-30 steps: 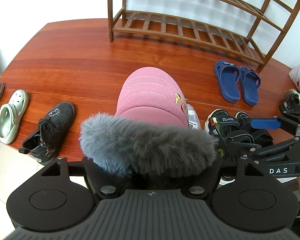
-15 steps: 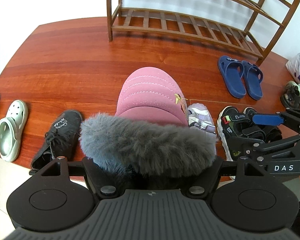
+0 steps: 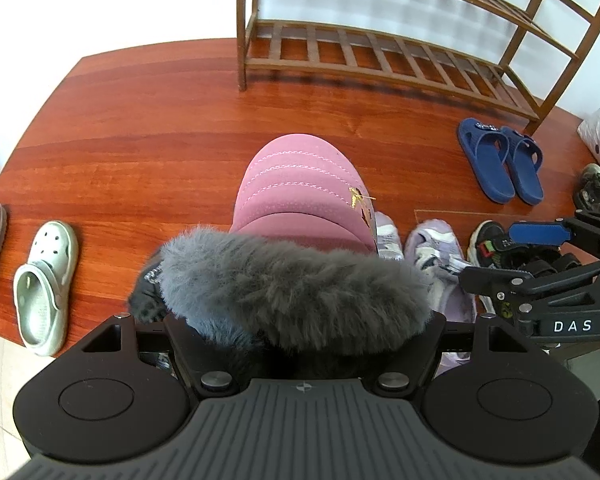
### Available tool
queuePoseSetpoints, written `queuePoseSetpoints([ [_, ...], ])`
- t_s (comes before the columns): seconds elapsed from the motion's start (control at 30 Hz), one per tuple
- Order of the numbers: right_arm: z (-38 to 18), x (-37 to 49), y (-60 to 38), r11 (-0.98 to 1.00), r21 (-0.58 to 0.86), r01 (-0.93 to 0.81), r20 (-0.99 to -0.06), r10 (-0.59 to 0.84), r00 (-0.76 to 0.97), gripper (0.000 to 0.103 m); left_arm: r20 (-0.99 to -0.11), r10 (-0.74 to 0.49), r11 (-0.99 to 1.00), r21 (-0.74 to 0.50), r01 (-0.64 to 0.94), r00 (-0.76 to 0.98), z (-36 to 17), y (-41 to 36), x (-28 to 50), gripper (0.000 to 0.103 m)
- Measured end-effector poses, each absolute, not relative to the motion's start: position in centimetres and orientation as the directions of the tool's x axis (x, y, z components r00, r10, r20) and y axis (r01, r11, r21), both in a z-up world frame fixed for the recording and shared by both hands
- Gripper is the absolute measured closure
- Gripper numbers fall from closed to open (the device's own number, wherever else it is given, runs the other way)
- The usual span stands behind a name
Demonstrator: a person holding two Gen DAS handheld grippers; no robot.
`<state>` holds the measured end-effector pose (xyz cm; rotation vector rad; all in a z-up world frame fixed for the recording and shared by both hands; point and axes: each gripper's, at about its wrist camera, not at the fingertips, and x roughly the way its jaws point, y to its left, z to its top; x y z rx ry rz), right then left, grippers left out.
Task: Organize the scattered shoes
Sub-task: 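Carry the maroon boot with the left tool toward the pink fur boot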
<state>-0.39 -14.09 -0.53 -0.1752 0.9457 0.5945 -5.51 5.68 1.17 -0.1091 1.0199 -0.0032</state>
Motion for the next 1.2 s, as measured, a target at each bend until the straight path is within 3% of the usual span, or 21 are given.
queuePoseSetpoints([
  [1.2,0.1,-1.1,-12.2,0.915,0.106,-0.388,-0.803,0.309,0.510,0.017,-0.872,-0.070,0.996,-0.092,-0.022,0.484,1.2,13.8,-3.8,0.030],
])
